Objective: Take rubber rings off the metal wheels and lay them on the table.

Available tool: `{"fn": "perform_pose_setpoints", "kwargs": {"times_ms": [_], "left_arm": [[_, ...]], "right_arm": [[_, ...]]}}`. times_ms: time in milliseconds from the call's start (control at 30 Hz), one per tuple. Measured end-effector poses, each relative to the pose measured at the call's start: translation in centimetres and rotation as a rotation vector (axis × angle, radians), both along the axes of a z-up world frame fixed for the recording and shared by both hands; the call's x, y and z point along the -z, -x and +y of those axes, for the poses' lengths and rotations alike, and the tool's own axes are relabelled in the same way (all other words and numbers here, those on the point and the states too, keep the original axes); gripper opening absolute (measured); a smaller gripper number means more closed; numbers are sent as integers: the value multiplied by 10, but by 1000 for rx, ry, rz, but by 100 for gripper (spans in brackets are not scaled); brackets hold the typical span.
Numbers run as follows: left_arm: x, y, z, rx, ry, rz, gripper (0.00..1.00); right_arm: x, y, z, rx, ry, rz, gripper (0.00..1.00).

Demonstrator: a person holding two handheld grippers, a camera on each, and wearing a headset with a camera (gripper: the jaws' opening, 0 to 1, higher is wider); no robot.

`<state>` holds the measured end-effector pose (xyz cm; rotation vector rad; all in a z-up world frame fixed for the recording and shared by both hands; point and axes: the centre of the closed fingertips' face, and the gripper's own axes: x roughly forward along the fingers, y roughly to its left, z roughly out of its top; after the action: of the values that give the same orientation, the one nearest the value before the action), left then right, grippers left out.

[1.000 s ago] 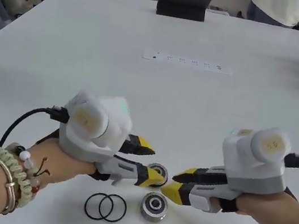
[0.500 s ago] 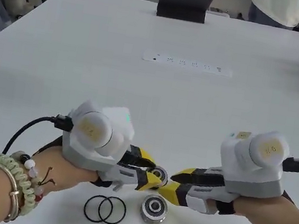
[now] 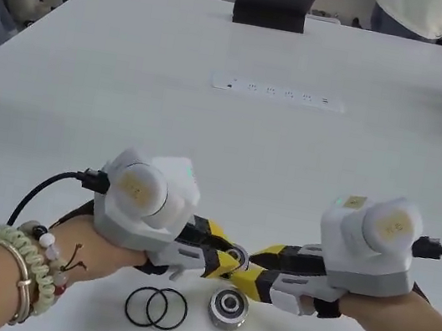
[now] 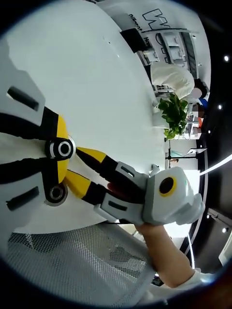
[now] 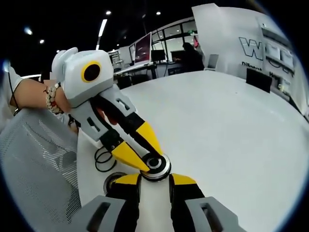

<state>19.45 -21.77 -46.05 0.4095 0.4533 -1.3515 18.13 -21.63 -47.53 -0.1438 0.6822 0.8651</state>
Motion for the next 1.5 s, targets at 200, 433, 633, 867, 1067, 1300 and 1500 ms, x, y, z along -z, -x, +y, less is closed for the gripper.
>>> {"fn": "perform_pose_setpoints", "kwargs": {"times_ms": [200, 433, 633, 867, 1067, 1300, 1500], "left_arm": [[0, 0, 0, 1, 3, -2, 8], [-1, 0, 0, -2, 7, 0, 8], [-2, 0, 0, -4, 9, -1, 8], [-2, -1, 0, -4, 9, -3, 7], [-2, -1, 0, -6, 7, -7, 7], [-2, -1, 0, -5, 9, -9, 7], [-2, -2, 0, 0, 9, -21, 7]], "right_arm": [[1, 0, -1, -16, 19, -15, 17], [3, 1, -4, -31, 42, -20, 10], [2, 1, -6, -46, 71, -40, 3], [3, -5, -10, -4, 90, -36, 0], [-1, -11, -16, 127, -18, 53, 0], [-6, -15, -17, 223, -145, 143, 0], [-9, -15, -13, 248, -155, 165, 0]]}}
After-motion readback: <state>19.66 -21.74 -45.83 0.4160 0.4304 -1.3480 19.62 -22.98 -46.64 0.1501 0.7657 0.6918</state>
